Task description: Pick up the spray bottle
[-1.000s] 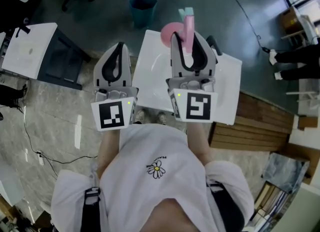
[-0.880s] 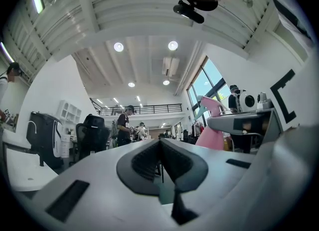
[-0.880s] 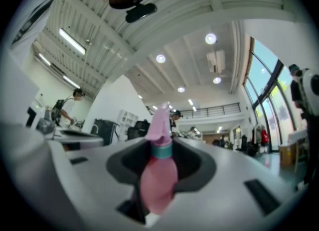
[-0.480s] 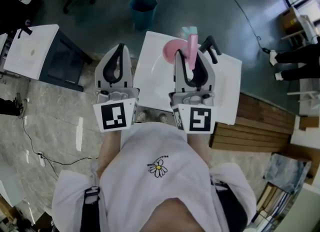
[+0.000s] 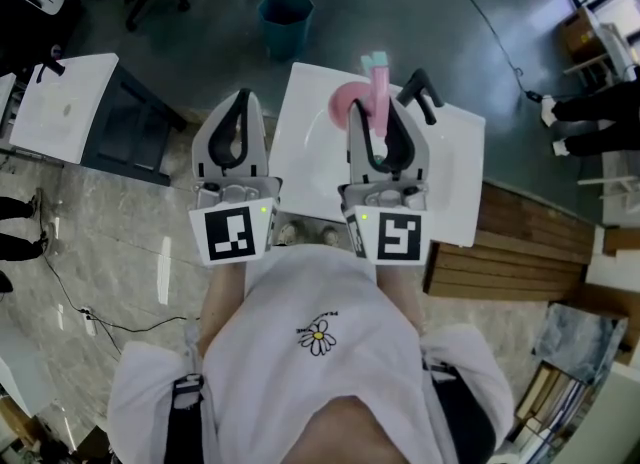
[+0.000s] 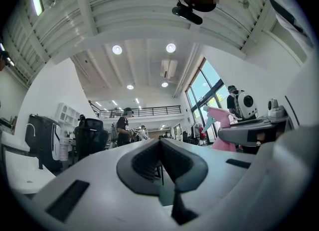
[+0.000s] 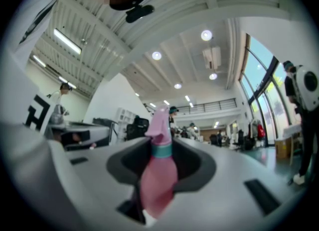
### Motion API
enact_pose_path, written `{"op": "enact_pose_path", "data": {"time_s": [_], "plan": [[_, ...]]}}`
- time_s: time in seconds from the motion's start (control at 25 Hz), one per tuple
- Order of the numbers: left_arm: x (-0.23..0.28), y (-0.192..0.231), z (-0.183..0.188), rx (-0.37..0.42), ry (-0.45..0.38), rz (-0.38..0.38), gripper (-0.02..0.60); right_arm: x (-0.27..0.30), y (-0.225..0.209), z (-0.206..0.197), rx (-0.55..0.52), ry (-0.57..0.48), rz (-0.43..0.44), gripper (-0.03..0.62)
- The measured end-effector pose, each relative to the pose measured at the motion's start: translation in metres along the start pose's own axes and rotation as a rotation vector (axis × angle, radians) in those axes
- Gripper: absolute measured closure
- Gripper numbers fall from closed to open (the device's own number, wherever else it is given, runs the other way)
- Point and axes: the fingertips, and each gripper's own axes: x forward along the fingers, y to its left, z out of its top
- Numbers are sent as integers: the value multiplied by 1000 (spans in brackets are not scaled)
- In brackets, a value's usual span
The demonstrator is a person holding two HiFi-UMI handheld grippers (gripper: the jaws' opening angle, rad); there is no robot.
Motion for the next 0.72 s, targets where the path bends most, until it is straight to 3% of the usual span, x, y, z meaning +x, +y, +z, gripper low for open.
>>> {"op": "enact_pose_path", "data": {"time_s": [0.72], "plan": [[1,-1,0,-8,-1,-3,561,3,1,-1,19,10,18,439]]}}
